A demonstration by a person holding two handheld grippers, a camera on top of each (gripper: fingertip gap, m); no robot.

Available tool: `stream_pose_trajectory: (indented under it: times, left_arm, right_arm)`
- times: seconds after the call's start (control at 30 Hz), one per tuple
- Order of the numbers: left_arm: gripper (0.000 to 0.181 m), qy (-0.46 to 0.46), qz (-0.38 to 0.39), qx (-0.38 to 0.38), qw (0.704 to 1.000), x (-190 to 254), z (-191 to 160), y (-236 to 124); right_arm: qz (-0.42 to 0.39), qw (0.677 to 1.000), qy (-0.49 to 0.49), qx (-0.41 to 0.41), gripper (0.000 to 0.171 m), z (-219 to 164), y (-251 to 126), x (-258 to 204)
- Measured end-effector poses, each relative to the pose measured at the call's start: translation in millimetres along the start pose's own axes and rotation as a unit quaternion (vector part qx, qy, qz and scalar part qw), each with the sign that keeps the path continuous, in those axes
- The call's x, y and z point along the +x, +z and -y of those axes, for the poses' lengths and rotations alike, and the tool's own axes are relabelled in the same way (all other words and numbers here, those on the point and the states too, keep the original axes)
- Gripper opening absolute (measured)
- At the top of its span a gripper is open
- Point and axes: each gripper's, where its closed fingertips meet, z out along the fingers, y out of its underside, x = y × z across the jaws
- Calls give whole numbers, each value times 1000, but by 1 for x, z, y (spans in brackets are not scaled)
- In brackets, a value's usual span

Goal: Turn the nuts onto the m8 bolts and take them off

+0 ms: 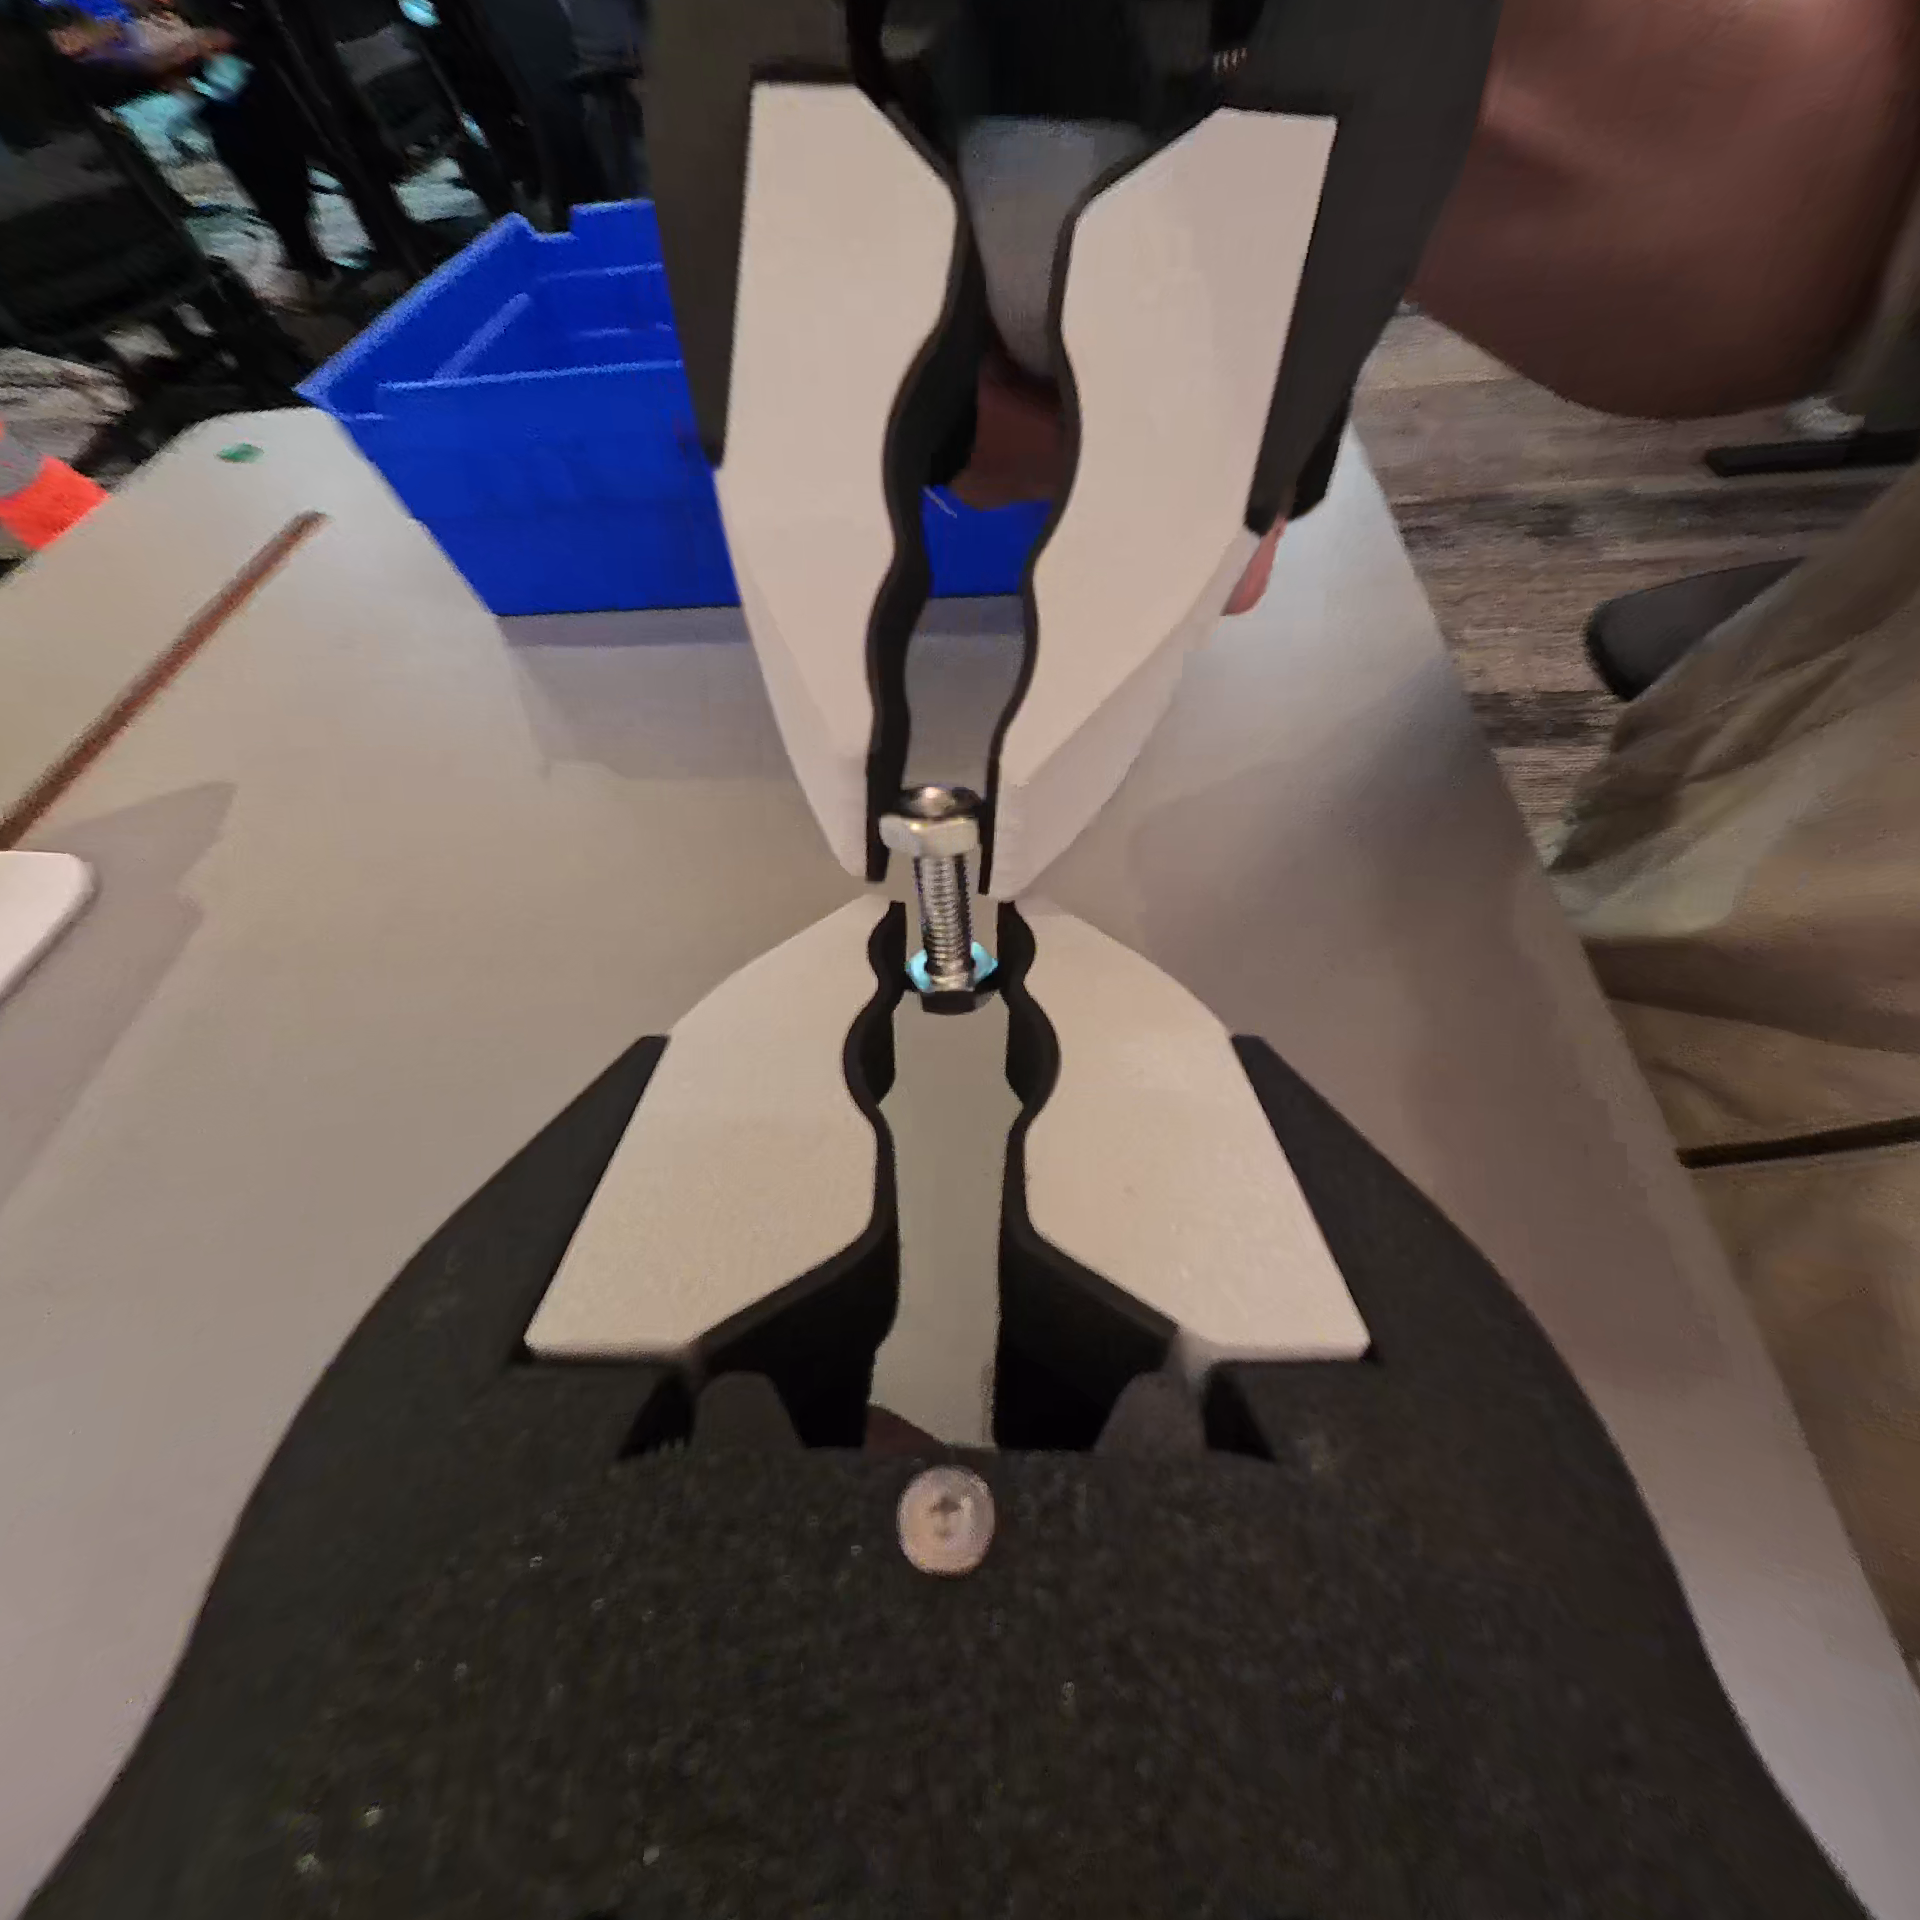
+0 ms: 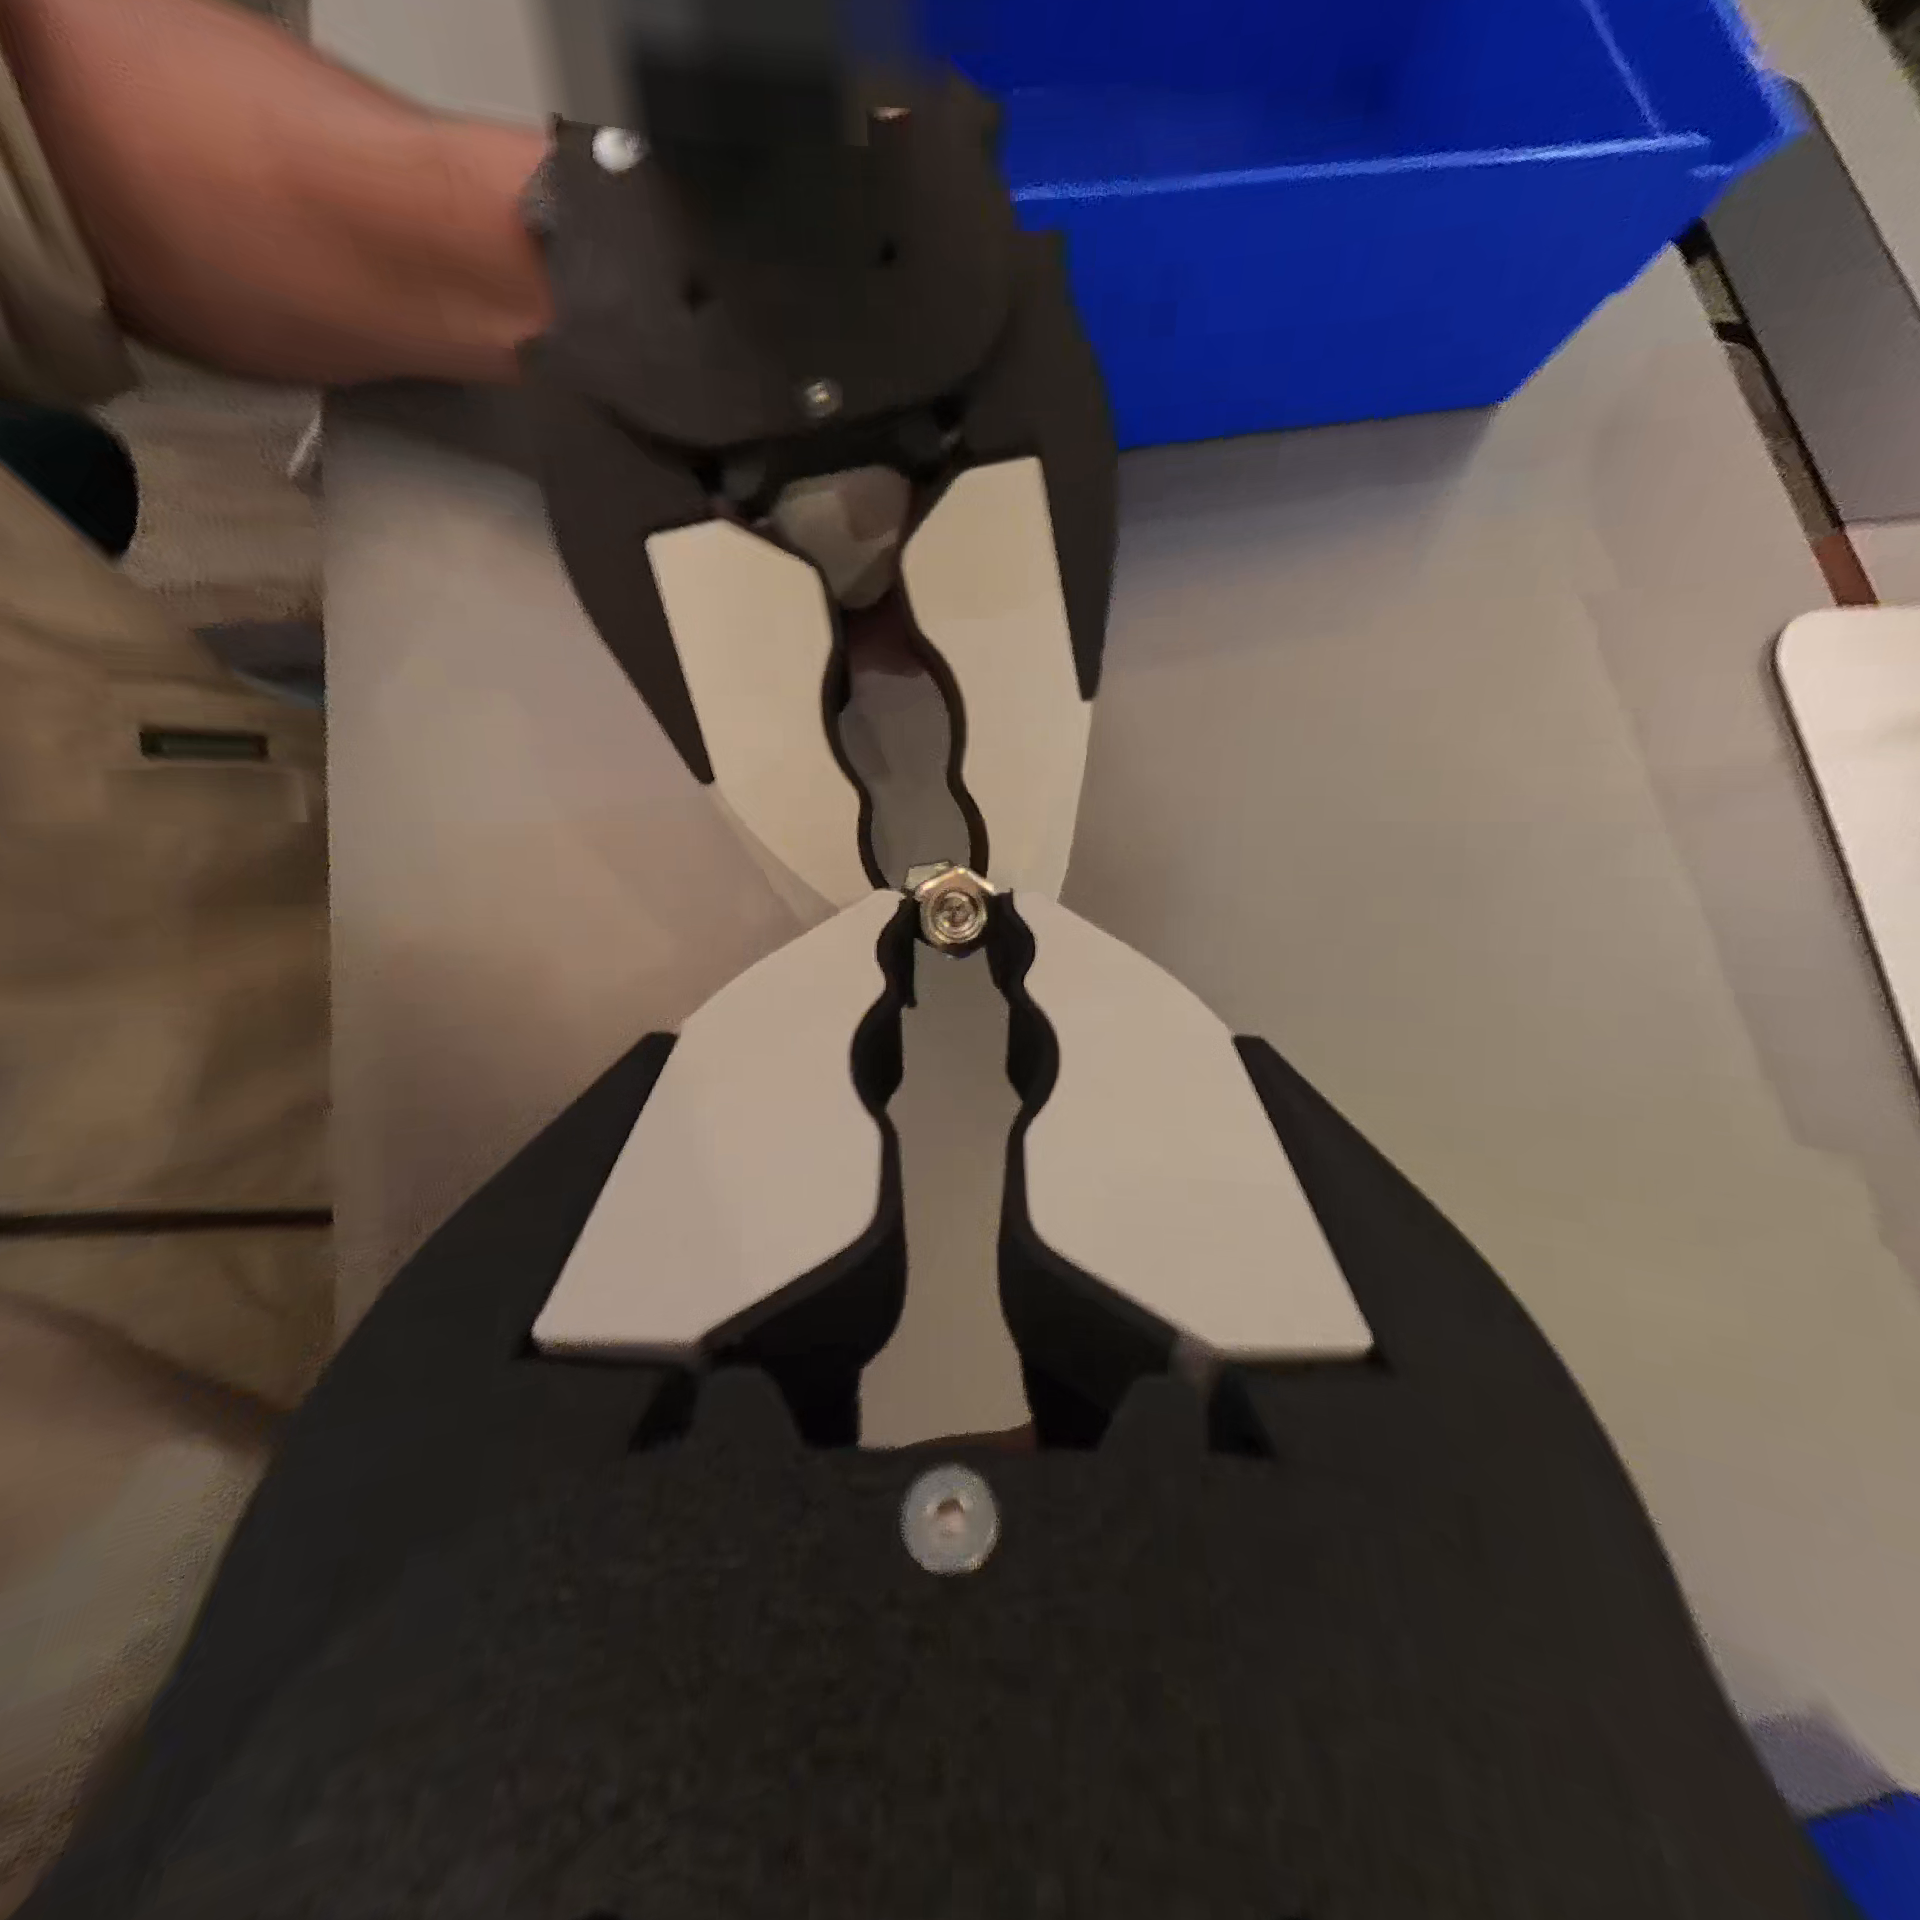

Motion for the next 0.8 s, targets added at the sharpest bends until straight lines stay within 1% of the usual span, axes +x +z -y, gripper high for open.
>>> stream_pose_trajectory:
  times: [0.13,0.2,0.27,0.33,0.4,0.47,0.53,0.63,0.73,0.8]
  left_arm:
    - [16,-29,-74,5,997,19,-1,-1]
    - [16,-54,-117,22,991,27,3,-5]
    - [16,-75,-156,40,984,35,9,-10]
    - [16,-81,-155,51,983,33,12,-11]
    - [17,-77,-142,46,986,29,11,-9]
    - [16,-74,-120,43,989,23,8,-8]
    - [16,-70,-93,42,992,14,7,-7]
    - [16,-60,-66,43,995,7,7,-7]
    - [16,-53,-59,34,996,6,4,-7]
    - [16,-53,-64,32,996,8,4,-6]
  right_arm:
    - [41,993,-103,-27,15,-4,-2,-14]
    - [58,983,-175,-18,15,-4,-6,-19]
    - [78,975,-208,3,15,0,-9,-24]
    - [86,976,-202,11,15,3,-10,-23]
    - [87,980,-179,14,16,4,-10,-20]
    - [80,985,-149,27,31,7,-11,-16]
    - [65,990,-116,40,36,9,-13,-10]
    - [40,994,-70,73,33,13,-16,-2]
    - [25,992,-55,111,26,18,-18,-3]
    - [6,992,-50,111,25,17,-15,0]
